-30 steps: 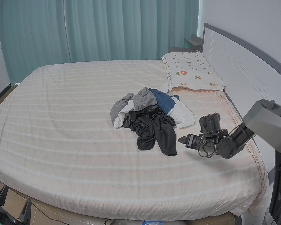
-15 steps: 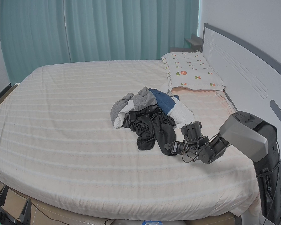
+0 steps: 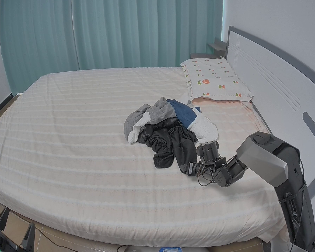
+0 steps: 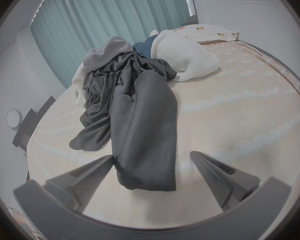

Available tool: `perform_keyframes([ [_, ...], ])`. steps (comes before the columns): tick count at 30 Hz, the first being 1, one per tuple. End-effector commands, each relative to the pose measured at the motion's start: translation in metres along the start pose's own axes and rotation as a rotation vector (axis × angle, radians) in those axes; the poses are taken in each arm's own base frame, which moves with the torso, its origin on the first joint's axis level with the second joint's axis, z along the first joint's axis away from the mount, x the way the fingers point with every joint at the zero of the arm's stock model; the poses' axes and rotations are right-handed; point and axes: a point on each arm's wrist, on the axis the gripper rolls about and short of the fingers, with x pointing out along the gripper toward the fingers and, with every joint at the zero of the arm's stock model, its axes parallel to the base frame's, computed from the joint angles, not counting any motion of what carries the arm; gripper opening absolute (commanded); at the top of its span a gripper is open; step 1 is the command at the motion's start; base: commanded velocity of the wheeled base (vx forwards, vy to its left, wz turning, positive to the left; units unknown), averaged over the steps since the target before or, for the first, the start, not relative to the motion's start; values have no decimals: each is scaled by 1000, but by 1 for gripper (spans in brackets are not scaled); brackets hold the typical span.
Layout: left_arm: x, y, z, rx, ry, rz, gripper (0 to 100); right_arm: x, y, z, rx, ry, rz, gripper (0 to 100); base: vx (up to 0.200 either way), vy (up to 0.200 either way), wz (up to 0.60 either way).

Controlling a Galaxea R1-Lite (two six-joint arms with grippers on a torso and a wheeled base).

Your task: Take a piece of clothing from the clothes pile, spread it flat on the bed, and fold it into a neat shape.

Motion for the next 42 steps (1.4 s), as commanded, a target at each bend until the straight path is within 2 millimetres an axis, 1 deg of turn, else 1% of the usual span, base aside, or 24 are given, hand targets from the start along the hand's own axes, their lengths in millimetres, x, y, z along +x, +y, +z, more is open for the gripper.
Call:
perform_keyframes([
  [1,0,0,-4,-1,-3,0,100,3,2,-2,-3,-4,6,0,0,0,0],
  [5,0,0,-4,-1,-3,0,100,0,2,-2,4,0,6,0,0,0,0],
  [9,0,0,-4,-1,-3,0,100,-16,4,8,28,-28,21,0,0,0,0],
  [10,0,0,-5,-1,-2,0,100,-36,3,15,62,-53,49,0,0,0,0],
  [13,0,0,-4,1,-3,0,100,-61,1,19,99,-85,93,0,0,0,0],
  [15,0,0,-4,5,-3,0,100,-95,-2,20,119,-120,152,0,0,0,0],
  [16,0,0,-4,10,-3,0,100,-111,-4,20,119,-130,176,0,0,0,0],
  [17,0,0,-4,10,-3,1,100,-113,-4,19,119,-129,177,0,0,0,0],
  [19,0,0,-5,16,-3,1,100,-156,-7,14,111,-153,255,0,0,0,0],
  [20,0,0,-5,16,-3,1,100,-156,-7,14,111,-153,255,0,0,0,0],
  [21,0,0,-4,13,-5,-2,100,-184,-5,13,105,-191,310,0,0,0,0],
  [24,0,0,-4,16,-8,-3,100,-212,0,9,101,-232,365,0,0,0,0],
  [25,0,0,-4,21,-7,-3,100,-234,3,3,89,-250,401,0,0,0,0],
  [26,0,0,-4,21,-7,-3,100,-236,4,3,88,-252,406,0,0,0,0],
  [27,0,0,-4,26,-8,-11,100,-259,7,-1,75,-276,459,0,0,0,0],
  [28,0,0,-4,27,-8,-12,100,-262,8,-2,73,-282,469,0,0,0,0],
  [30,0,0,-4,47,-10,-11,100,-291,12,-5,63,-314,537,0,0,0,0],
  [32,0,0,-4,53,-10,-11,100,-298,12,-6,58,-320,550,0,0,0,0],
  [33,0,0,-4,72,-10,-9,100,-311,12,-7,55,-337,577,0,0,0,0],
  [37,0,0,-4,75,-10,-9,100,-321,10,-3,62,-374,592,0,0,0,0],
  [38,-4,0,11,47,-92,-7,100,-326,8,-4,63,-380,597,0,0,0,0],
  [40,-5,-1,15,44,-109,-8,100,-327,8,-4,63,-381,598,0,0,0,0],
  [41,-17,-2,94,-113,-310,-58,100,-331,6,-7,59,-373,612,0,0,0,0],
  [42,-7,-2,102,-123,-253,-72,100,-331,6,-7,55,-364,621,0,0,0,0],
])
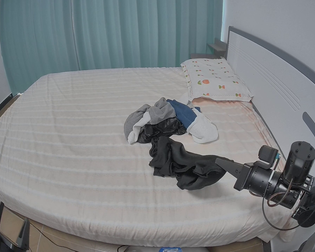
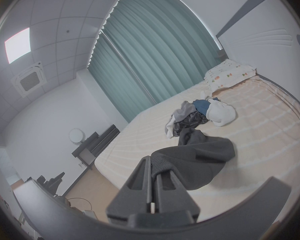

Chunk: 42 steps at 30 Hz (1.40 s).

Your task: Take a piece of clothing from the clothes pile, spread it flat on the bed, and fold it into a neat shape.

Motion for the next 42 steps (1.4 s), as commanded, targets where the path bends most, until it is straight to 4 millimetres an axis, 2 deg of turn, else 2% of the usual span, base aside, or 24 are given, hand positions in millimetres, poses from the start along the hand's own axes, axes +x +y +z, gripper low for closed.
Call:
perform_keyframes([
  [1,12,1,93,-132,-128,-86,100,-25,12,7,-4,-28,85,0,0,0,0],
  [3,23,1,92,-67,-59,-141,100,-28,11,4,-3,-17,85,0,0,0,0],
  [7,66,1,87,31,157,-183,100,-39,15,9,-4,-68,115,0,0,0,0],
  [8,68,1,88,36,164,-189,100,-40,15,10,-5,-73,119,0,0,0,0],
  [9,83,0,88,64,209,-219,100,-48,15,10,-5,-87,129,0,0,0,0],
  [10,85,0,88,65,212,-224,100,-48,14,10,-3,-88,127,0,0,0,0],
  [11,97,-2,87,71,247,-267,100,-50,15,10,5,-85,139,0,0,0,0],
  [13,126,-14,85,62,303,-365,100,-51,18,14,13,-102,160,0,0,0,0],
  [14,126,-14,85,62,303,-365,100,-51,18,14,13,-102,160,0,0,0,0],
  [15,146,-24,79,67,344,-392,100,-54,23,21,12,-144,191,0,0,0,0],
  [19,183,-54,57,101,441,-387,100,-61,25,21,19,-150,215,0,0,0,0],
  [22,192,-75,47,95,463,-422,100,-61,22,16,22,-114,213,0,0,0,0],
  [24,198,-98,36,56,508,-470,100,-55,18,9,26,-68,200,0,0,0,0],
  [27,208,-120,23,33,565,-483,100,-49,15,3,22,-35,187,0,0,0,0],
  [31,221,-137,-5,40,649,-469,100,-47,20,5,27,-48,209,0,0,0,0],
  [36,233,-152,-27,0,650,-471,100,-51,23,11,24,-86,234,0,0,0,0],
  [37,239,-161,-39,-22,651,-471,100,-48,25,11,20,-83,248,0,0,0,0],
  [42,251,-181,-62,-42,624,-442,100,-33,44,20,8,-106,323,0,0,0,0],
])
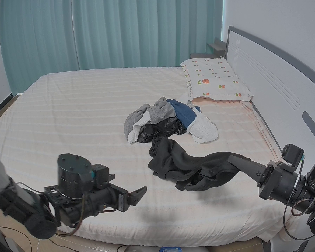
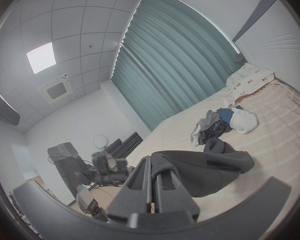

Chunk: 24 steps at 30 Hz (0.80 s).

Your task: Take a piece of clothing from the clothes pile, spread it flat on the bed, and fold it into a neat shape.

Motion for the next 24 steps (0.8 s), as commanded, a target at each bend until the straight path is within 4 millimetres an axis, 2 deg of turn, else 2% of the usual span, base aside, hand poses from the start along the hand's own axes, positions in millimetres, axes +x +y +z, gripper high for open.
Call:
perform_keyframes([
  [1,58,-21,-40,-17,86,11,100,20,15,5,-7,-17,84,0,0,0,0],
  [2,70,-23,-39,-31,55,30,100,29,13,4,-6,-11,80,0,0,0,0],
  [6,88,-27,-35,-35,20,77,100,38,14,8,-10,-31,86,0,0,0,0],
  [9,92,-30,-39,-33,25,70,100,42,19,22,-44,-95,108,0,0,0,0],
  [11,95,-31,-33,-56,0,65,100,41,21,33,-70,-140,114,0,0,0,0],
  [14,103,-34,-25,-108,-31,58,100,40,21,34,-68,-117,107,0,0,0,0],
  [20,135,-36,-30,-112,-35,69,100,46,27,42,-80,-141,126,0,0,0,0],
  [24,146,-37,-34,-112,-35,82,100,47,29,40,-78,-128,132,0,0,0,0],
])
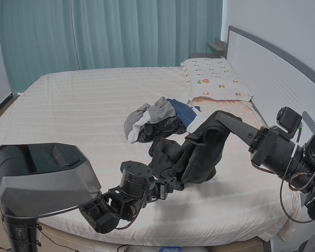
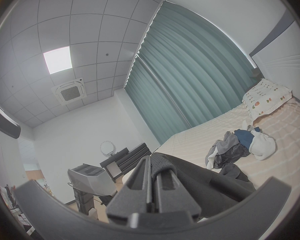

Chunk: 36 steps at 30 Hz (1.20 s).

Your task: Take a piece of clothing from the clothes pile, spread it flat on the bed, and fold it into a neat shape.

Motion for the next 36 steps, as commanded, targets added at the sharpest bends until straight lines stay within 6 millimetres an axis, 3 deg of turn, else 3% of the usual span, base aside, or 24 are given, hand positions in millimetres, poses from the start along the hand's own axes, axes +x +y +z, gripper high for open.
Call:
perform_keyframes([
  [1,19,0,-12,3,16,17,100,3,6,6,-6,-20,25,0,0,0,0],
  [9,34,1,-6,-15,-32,57,100,6,23,34,-28,-84,67,0,0,0,0],
  [13,47,9,2,-36,-79,116,100,0,32,51,-40,-130,104,0,0,0,0],
  [19,53,26,4,-50,-84,161,100,0,33,60,-52,-164,103,0,0,0,0],
  [26,51,44,6,-64,-81,209,100,3,18,58,-51,-155,48,0,0,0,0],
  [29,36,54,6,-65,-61,233,100,4,9,58,-55,-150,23,0,0,0,0],
  [36,37,54,4,-67,-53,222,100,7,7,51,13,-109,43,0,0,0,0],
])
